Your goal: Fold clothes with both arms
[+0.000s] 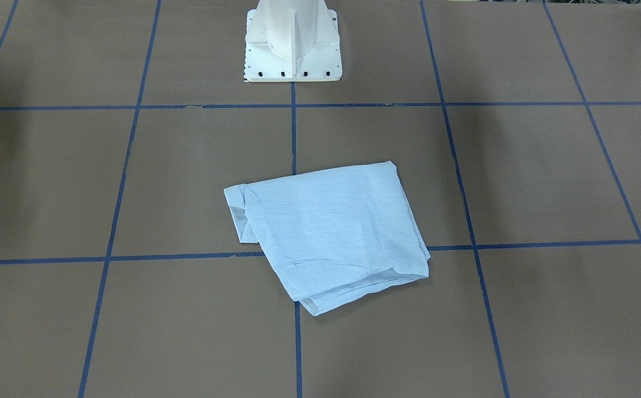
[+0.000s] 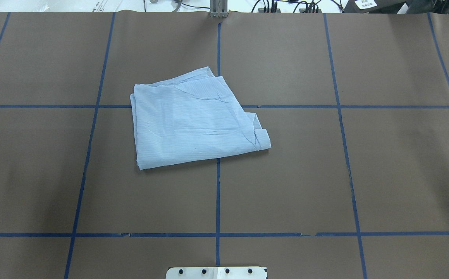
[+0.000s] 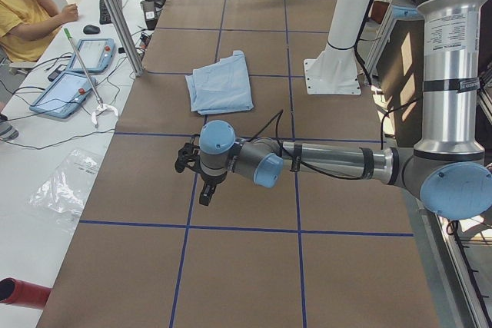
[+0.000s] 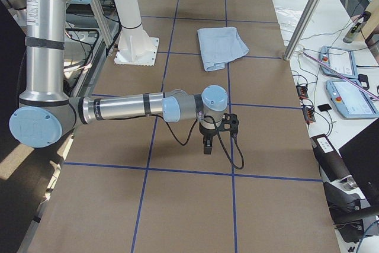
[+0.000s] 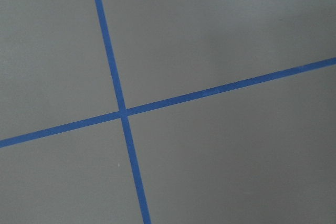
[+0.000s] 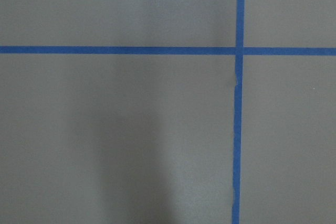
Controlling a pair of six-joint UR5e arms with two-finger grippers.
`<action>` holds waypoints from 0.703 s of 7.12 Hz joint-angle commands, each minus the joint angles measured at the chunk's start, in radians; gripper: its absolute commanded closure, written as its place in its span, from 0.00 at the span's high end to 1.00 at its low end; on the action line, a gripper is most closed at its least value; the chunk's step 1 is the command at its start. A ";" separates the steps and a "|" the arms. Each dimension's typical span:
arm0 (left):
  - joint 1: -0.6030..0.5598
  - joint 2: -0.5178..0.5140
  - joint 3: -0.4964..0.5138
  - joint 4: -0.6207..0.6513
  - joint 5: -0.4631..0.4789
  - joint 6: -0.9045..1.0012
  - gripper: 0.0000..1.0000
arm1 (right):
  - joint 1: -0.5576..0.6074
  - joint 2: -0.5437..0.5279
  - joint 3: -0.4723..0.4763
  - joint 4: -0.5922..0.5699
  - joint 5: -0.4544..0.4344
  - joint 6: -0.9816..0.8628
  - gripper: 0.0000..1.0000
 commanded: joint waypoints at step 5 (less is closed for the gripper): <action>-0.002 0.015 -0.037 -0.002 -0.016 -0.005 1.00 | -0.003 -0.031 -0.004 0.005 0.024 -0.001 1.00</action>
